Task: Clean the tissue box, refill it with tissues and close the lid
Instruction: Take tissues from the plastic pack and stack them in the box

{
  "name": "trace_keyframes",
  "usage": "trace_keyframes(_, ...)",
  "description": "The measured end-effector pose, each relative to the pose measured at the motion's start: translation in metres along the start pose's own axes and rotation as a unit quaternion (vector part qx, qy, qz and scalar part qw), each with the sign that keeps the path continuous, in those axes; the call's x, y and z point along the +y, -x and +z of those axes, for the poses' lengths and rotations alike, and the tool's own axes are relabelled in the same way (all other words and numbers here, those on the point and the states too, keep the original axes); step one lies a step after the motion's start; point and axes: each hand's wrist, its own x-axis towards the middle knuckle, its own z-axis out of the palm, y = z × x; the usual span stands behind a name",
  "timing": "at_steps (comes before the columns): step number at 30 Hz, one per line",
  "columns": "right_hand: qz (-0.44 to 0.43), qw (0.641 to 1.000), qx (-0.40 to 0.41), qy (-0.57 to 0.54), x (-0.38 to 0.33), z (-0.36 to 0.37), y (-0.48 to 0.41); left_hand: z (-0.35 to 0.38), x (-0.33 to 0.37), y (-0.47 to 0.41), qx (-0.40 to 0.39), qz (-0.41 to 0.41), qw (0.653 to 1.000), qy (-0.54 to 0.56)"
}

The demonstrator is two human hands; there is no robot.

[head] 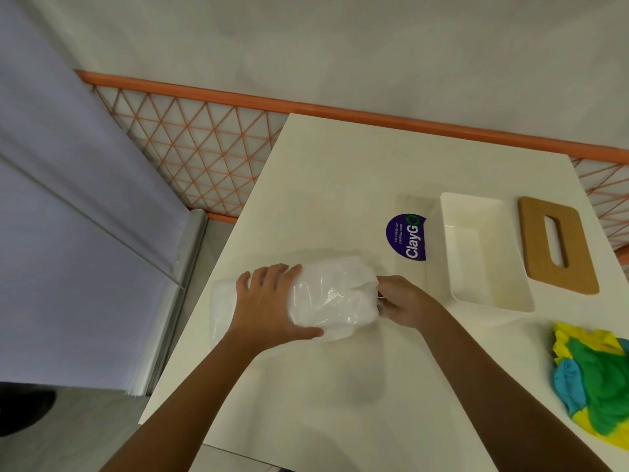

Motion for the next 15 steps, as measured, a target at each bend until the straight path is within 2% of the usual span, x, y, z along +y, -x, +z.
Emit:
trace_keyframes(3, -0.038, 0.996, -0.038, 0.078, -0.01, -0.006, -0.001, 0.0, -0.002, 0.001, -0.012, 0.004, 1.0, 0.008)
trace_keyframes(7, -0.103, 0.993, -0.009, 0.059, -0.016, -0.006, -0.005, 0.003, -0.006, 0.002, 0.013, 0.012, 1.0, 0.024)
trace_keyframes(10, -0.076, 0.997, 0.013, 0.031, -0.008, -0.001, -0.012, 0.004, -0.006, 0.001, 0.004, 0.018, 0.999, 0.029)
trace_keyframes(15, -0.048, 0.995, 0.034, 0.077, 0.004, 0.002, -0.015, 0.005, -0.007, 0.002, 0.023, 0.031, 0.999, 0.022)
